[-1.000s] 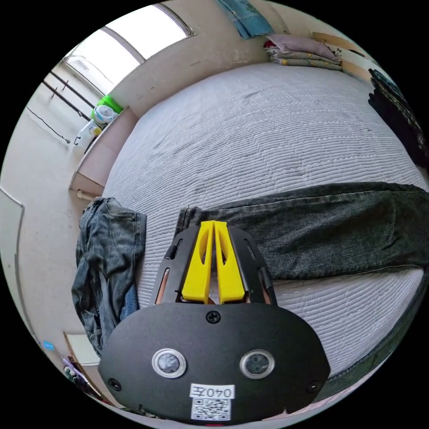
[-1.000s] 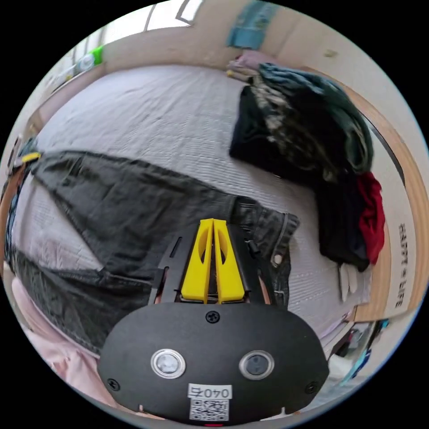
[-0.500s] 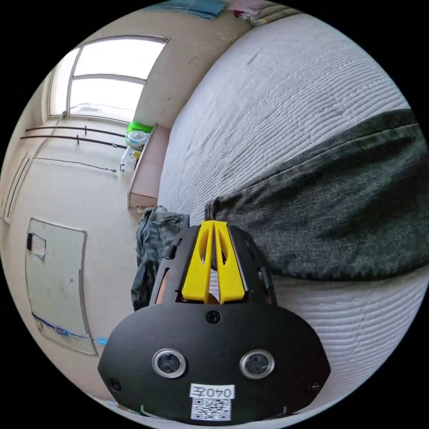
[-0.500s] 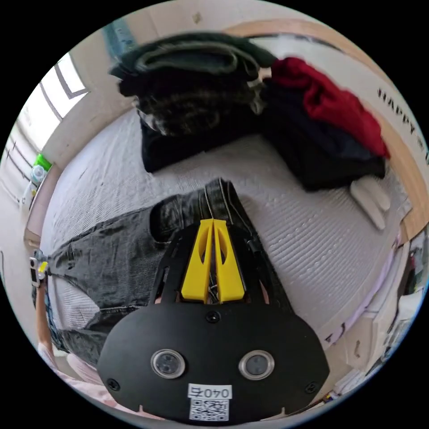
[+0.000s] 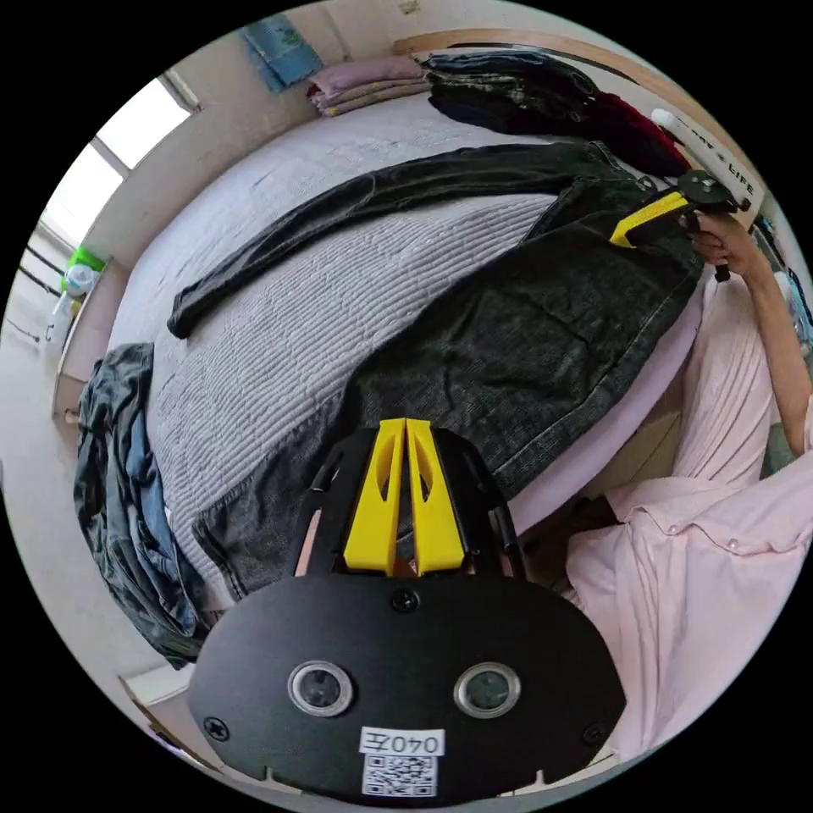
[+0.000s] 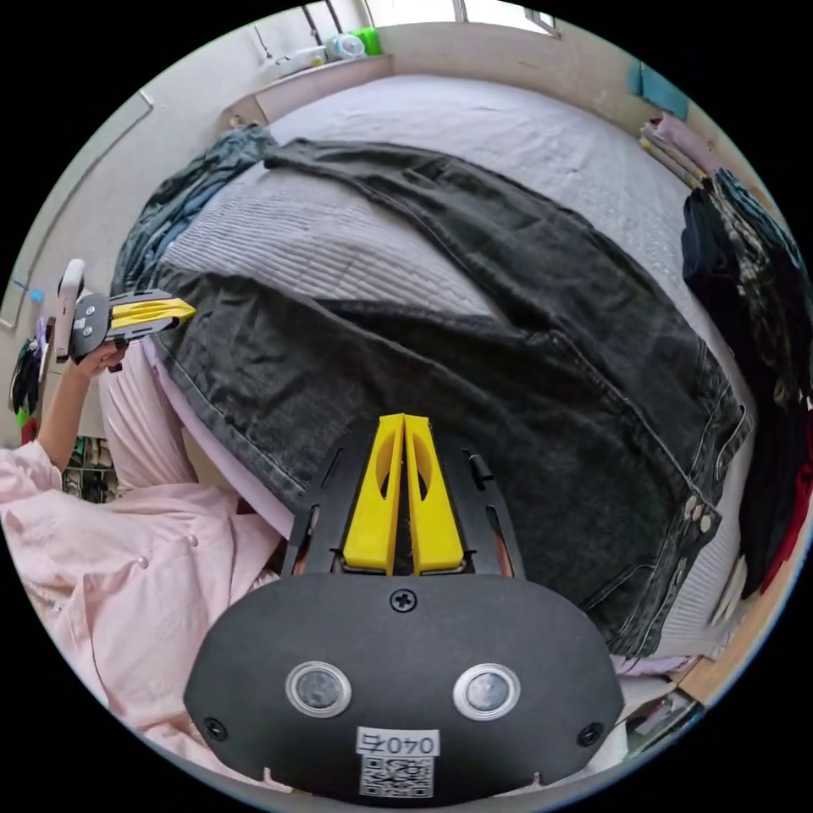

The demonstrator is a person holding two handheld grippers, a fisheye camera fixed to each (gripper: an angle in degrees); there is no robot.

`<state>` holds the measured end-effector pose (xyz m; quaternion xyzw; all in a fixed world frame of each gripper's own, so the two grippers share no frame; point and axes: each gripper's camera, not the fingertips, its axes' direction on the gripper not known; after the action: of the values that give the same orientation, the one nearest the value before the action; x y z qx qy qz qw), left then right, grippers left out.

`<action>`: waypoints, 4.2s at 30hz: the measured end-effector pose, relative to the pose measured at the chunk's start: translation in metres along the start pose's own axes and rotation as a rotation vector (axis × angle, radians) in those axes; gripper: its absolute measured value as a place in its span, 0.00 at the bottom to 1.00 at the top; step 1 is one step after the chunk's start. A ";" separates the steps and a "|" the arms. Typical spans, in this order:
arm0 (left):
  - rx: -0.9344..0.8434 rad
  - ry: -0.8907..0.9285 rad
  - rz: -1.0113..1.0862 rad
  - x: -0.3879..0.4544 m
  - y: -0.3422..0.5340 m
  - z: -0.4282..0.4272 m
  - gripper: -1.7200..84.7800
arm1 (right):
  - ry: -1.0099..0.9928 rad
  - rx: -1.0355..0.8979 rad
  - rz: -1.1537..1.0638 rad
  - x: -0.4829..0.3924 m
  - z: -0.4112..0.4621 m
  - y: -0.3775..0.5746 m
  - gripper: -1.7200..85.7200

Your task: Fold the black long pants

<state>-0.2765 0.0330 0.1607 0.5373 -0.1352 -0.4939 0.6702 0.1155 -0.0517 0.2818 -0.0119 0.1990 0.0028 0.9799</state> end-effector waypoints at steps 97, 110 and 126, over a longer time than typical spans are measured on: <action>0.254 -0.692 -0.017 0.036 0.068 -0.188 0.01 | -0.477 0.782 1.052 0.304 -0.040 0.412 0.06; 0.093 -0.844 0.011 -0.035 -0.202 -0.187 0.01 | -0.451 0.847 0.896 0.330 -0.131 0.275 0.06; -0.498 -0.844 0.102 -0.131 -0.530 0.106 0.03 | -0.290 0.466 1.033 0.414 -0.061 0.032 0.10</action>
<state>-0.6879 0.1112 -0.2056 0.1065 -0.2990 -0.6523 0.6883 0.4729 -0.0206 0.0632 0.3028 0.0381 0.4382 0.8455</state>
